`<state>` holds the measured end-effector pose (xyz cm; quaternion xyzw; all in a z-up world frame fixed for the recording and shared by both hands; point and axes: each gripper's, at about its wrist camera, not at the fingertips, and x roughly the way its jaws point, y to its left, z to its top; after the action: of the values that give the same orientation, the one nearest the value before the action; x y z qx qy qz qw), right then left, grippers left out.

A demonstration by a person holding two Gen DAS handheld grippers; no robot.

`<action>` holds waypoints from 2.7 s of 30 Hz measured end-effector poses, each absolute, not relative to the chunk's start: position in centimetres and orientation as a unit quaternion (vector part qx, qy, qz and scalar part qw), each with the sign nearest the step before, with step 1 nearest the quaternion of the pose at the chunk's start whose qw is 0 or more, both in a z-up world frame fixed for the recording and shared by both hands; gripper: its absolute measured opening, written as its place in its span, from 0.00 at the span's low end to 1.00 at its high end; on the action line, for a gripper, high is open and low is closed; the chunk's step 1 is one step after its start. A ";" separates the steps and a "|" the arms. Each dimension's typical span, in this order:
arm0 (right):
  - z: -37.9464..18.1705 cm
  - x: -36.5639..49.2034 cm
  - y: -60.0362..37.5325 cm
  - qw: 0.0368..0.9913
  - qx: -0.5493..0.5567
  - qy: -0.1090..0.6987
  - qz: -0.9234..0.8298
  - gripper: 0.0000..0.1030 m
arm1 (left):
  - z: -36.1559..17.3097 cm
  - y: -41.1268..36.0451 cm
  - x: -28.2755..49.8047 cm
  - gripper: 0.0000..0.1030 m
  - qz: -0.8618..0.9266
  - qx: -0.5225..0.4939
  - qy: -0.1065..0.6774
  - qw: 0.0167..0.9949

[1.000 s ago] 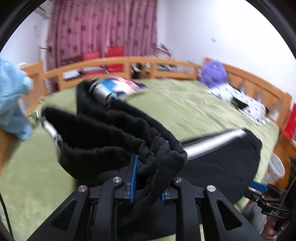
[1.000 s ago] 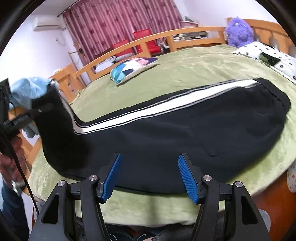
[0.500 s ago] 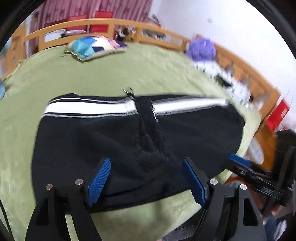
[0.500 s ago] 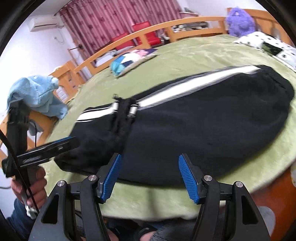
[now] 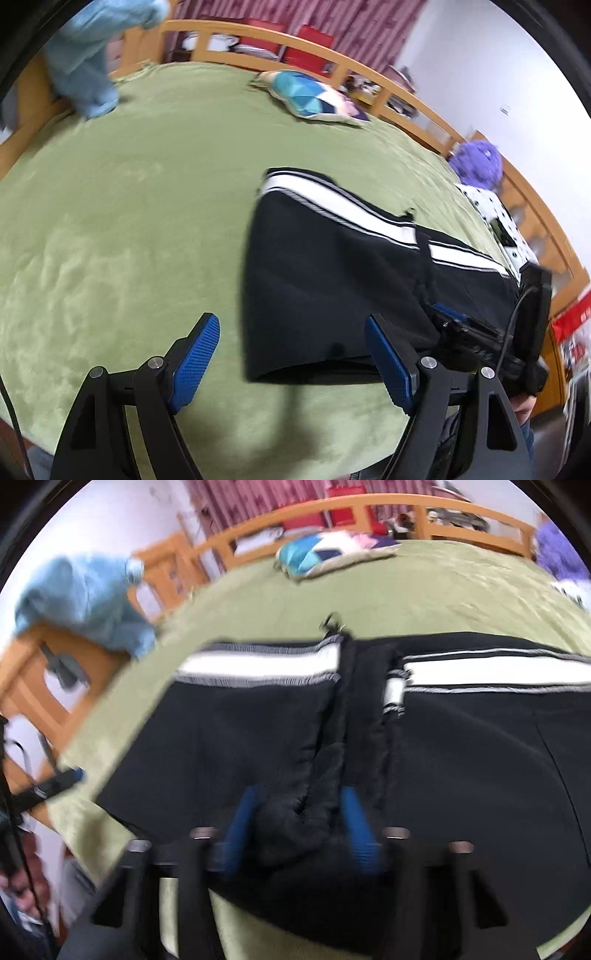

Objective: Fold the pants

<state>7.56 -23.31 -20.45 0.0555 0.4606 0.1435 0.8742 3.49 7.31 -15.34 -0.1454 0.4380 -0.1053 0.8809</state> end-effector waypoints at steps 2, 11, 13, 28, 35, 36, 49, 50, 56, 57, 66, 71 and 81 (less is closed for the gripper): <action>-19.8 7.1 -22.2 0.889 0.002 0.439 0.133 0.14 | -15.7 8.0 3.6 0.77 -0.100 -0.152 0.441 0.879; -18.4 4.6 -27.4 0.888 0.105 0.430 0.125 0.16 | -16.2 8.4 3.9 0.77 -0.118 -0.170 0.434 0.877; -20.6 4.4 -25.9 0.865 0.075 0.478 0.135 0.23 | -16.4 7.8 4.0 0.77 -0.121 -0.163 0.439 0.875; -22.3 13.3 -26.3 0.854 0.100 0.499 0.105 0.64 | -16.3 7.9 4.0 0.77 -0.110 -0.144 0.441 0.879; -17.7 12.7 -28.6 0.895 0.127 0.402 0.146 0.13 | -16.0 7.6 4.7 0.77 -0.105 -0.131 0.441 0.881; -17.1 12.6 -30.0 0.899 0.142 0.394 0.132 0.13 | -15.9 7.5 4.8 0.77 -0.106 -0.130 0.439 0.883; -18.9 8.5 -37.8 0.896 0.132 0.422 0.034 0.59 | -16.5 2.6 7.7 0.76 -0.102 -0.074 0.450 0.884; -18.3 7.5 -38.6 0.900 0.123 0.418 0.018 0.59 | -16.6 2.5 8.0 0.76 -0.099 -0.073 0.452 0.884; -16.7 2.3 -46.0 0.911 0.056 0.393 -0.109 0.59 | -17.2 1.7 10.8 0.68 -0.090 -0.097 0.454 0.881; -16.5 1.7 -47.7 0.912 0.051 0.385 -0.133 0.59 | -17.5 1.6 11.2 0.63 -0.091 -0.099 0.459 0.878; -18.5 -0.5 -57.3 0.882 0.109 0.411 -0.201 0.60 | -20.7 0.5 14.6 0.54 -0.096 -0.121 0.504 0.850; -20.8 0.6 -60.6 0.877 0.176 0.402 -0.194 0.62 | -21.1 -0.3 15.5 0.57 -0.105 -0.087 0.513 0.847; -23.9 5.6 -64.7 0.871 0.290 0.367 -0.146 0.82 | -21.5 -0.7 18.0 0.62 -0.129 -0.091 0.532 0.832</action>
<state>5.60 -64.72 -23.91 0.2899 0.3675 -0.1465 0.8715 18.04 -0.73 -21.53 -0.0908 0.5322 -0.1285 0.8318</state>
